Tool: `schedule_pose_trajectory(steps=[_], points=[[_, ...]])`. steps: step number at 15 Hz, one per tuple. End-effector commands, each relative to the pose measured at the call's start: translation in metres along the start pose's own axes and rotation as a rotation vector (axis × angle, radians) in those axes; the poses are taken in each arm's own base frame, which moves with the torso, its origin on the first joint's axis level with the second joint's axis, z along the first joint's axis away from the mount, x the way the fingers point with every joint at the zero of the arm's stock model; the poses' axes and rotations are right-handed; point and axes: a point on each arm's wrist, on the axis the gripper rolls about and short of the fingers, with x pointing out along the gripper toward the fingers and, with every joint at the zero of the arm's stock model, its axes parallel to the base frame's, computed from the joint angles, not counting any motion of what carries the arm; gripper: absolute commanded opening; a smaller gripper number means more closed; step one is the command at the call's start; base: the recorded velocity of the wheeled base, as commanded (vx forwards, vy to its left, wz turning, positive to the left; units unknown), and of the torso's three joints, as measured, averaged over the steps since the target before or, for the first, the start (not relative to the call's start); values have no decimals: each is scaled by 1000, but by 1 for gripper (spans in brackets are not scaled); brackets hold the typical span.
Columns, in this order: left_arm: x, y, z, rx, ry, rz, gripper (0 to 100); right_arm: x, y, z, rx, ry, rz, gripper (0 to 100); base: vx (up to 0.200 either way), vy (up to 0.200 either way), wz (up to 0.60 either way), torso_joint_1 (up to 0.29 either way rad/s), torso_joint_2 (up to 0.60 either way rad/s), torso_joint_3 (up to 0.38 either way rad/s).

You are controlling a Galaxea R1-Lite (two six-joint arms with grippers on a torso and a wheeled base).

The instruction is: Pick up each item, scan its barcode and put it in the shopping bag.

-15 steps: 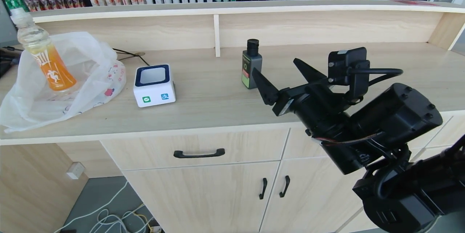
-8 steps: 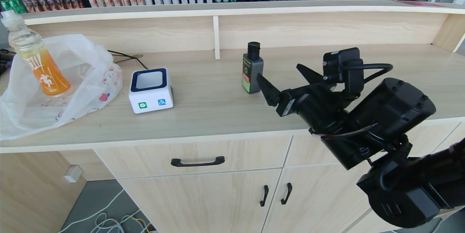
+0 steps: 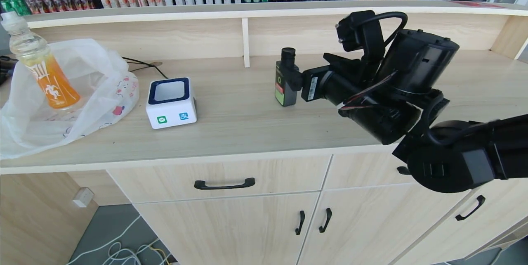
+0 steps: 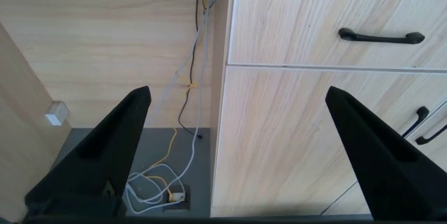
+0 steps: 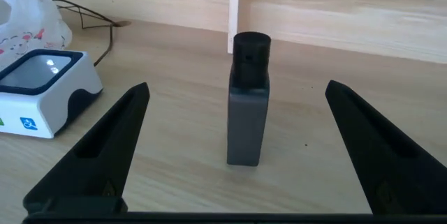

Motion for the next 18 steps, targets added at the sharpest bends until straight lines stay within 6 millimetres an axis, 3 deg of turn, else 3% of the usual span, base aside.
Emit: schedule_pose_trajectory(steps=[1,6,18], points=[[0,0,0,0,0,0,100,13,4,-6,0,1,1,100,0,0,0,0,0,0],[0,0,0,0,0,1,100,39,5,-17,43,5,-11,100,0,0,0,0,0,0],[0,0,0,0,0,1,100,66,-2,-45,46,22,-33,100,0,0,0,0,0,0]])
